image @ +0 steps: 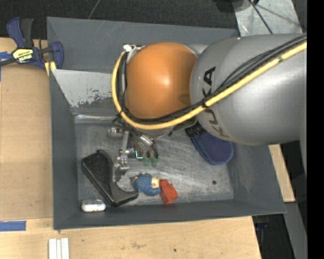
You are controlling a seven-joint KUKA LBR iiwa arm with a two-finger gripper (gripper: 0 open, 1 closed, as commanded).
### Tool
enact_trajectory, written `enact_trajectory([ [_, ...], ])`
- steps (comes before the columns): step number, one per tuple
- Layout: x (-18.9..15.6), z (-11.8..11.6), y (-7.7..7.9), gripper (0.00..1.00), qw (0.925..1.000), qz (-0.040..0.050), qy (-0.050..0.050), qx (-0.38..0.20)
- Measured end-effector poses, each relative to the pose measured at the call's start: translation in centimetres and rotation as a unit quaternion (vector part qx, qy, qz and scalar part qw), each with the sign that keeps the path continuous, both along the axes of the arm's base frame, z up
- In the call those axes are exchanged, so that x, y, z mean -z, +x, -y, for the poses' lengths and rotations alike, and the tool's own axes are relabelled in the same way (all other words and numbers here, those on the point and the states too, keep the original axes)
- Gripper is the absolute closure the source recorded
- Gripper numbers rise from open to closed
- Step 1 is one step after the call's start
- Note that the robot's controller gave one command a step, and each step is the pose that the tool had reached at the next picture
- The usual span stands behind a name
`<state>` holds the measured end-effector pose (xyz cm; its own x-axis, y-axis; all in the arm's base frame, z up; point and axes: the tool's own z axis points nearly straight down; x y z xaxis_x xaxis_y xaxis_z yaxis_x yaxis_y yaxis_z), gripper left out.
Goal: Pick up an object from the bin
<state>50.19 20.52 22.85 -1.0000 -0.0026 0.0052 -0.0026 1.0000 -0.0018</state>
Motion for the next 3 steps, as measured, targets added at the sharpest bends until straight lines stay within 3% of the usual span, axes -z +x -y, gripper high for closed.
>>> enact_trajectory([
  [1,14.9,-3.4,1.7,0.0,0.994,0.017,0.009,0.108],
  [2,12.6,-0.8,2.4,0.0,0.993,0.0055,0.003,0.118],
  [3,12.8,-0.6,1.7,0.0,0.9749,0.0021,0.0,0.223],
])
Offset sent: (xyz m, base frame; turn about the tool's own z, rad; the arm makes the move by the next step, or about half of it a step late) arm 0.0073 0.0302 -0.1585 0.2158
